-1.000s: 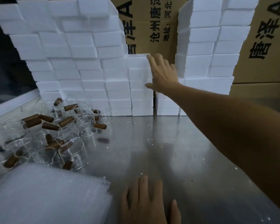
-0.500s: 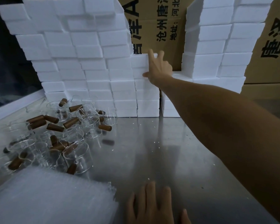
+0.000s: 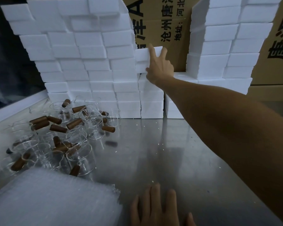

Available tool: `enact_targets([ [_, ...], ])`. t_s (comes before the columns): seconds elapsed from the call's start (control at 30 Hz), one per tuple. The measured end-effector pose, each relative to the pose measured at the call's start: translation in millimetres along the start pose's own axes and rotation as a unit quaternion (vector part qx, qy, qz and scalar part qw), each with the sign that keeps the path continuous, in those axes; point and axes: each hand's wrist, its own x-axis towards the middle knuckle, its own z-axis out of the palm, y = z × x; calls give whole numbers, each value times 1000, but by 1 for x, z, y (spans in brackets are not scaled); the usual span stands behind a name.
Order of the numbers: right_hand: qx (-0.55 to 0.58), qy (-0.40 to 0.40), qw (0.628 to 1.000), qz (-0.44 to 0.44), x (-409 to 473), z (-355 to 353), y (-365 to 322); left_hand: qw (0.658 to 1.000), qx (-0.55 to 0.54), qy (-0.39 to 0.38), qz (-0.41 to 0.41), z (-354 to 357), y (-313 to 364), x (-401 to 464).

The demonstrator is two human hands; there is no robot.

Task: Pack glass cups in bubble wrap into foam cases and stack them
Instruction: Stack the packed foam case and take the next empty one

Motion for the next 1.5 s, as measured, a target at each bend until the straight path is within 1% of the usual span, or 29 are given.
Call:
enact_targets([
  [0.17, -24, -20, 999, -31, 0, -5, 5, 1000, 3, -2, -1, 2, 0, -1],
  [0.27, -67, -7, 997, -49, 0, -9, 7, 1000, 10, -3, 0, 2, 0, -1],
  [0.43, -135, -1, 987, -89, -1, -14, 9, 1000, 2, -25, -5, 1, 1, -2],
  [0.57, -138, 9, 985, -107, -6, -22, 17, 999, -13, -36, -17, -2, 1, -4],
  [0.67, -134, 28, 985, -108, -17, -31, 29, 999, -14, -33, -12, -5, 3, -3],
  [0.77, -120, 47, 985, -117, -34, -42, 44, 999, -29, -38, -25, -11, 6, -3],
  [0.87, -82, 61, 985, -137, -54, -57, 55, 997, -34, -58, -35, -17, 8, -4],
  [0.97, -36, 80, 986, -144, -85, -73, 64, 997, -35, -56, -39, -23, 10, -7],
  [1.07, 3, 99, 983, -157, -134, -87, 74, 997, -50, -47, -33, -26, 10, -13],
  [1.13, 31, 91, 983, -156, -172, -95, 80, 996, -31, -77, -23, -27, 11, -19],
  [1.2, 61, 76, 984, -151, -209, -98, 87, 997, -24, -76, -21, -22, 7, -19],
  [1.27, 91, 56, 983, -147, -244, -103, 93, 995, -68, -62, -43, -19, 2, -18],
  [1.3, 105, 48, 982, -147, -259, -107, 97, 990, -117, -51, -66, -21, 1, -17],
  [1.33, 120, 43, 981, -147, -274, -111, 101, 977, -188, -36, -98, -24, 0, -16],
  [1.4, 149, 31, 978, -144, -298, -120, 108, 936, -313, 12, -162, -27, -1, -14],
  [1.5, 192, -3, 972, -134, -328, -133, 120, 883, -407, 83, -218, -36, -5, -11],
])
